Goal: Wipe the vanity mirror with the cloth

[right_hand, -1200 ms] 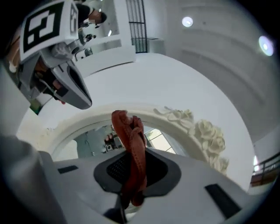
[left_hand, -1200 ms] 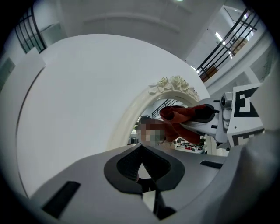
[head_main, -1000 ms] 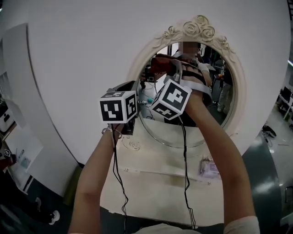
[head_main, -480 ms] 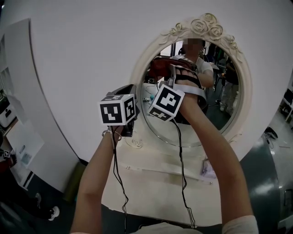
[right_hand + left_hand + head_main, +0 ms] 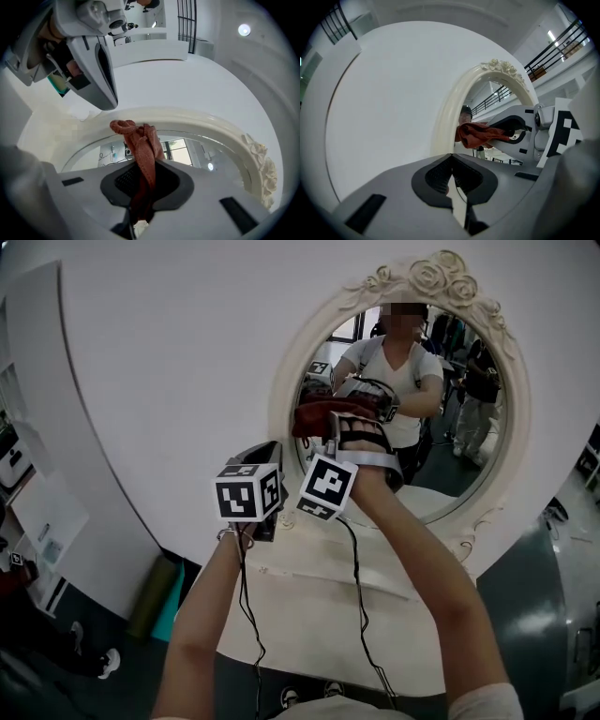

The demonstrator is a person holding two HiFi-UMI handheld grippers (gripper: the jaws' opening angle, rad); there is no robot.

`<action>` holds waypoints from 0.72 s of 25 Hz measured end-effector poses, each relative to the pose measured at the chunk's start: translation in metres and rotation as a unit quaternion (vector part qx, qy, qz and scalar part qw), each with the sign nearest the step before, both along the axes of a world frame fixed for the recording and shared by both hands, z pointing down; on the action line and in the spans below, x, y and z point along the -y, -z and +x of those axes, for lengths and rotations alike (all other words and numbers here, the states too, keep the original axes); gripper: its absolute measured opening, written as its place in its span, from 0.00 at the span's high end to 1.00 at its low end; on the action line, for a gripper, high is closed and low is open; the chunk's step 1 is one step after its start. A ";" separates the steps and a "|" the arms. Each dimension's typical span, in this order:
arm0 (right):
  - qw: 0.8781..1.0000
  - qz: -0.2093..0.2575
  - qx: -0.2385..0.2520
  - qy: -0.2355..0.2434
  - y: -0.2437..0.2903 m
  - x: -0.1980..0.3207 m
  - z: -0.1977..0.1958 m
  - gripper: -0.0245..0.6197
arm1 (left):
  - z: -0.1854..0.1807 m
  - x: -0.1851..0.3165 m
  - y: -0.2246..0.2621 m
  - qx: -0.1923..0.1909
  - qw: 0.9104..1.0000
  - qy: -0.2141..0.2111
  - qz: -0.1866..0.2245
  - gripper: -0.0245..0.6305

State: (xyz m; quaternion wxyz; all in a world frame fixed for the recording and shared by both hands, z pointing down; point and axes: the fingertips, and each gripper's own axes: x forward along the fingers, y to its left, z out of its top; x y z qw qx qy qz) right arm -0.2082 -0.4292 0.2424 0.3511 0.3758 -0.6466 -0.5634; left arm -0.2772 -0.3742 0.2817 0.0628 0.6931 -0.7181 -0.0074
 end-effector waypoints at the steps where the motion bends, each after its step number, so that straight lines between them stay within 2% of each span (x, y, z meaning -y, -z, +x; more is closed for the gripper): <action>1: 1.000 -0.007 -0.007 0.001 -0.013 0.000 -0.001 0.87 | 0.001 -0.001 -0.011 -0.002 1.000 -0.002 -0.006 0.95; 9: 0.997 -0.064 -0.045 -0.002 -0.101 -0.004 0.000 0.87 | 0.007 -0.010 -0.087 -0.006 0.999 -0.014 -0.051 0.95; 18: 0.988 -0.128 -0.079 -0.024 -0.196 0.000 0.024 0.87 | 0.030 -0.023 -0.169 -0.031 0.994 -0.026 -0.099 0.95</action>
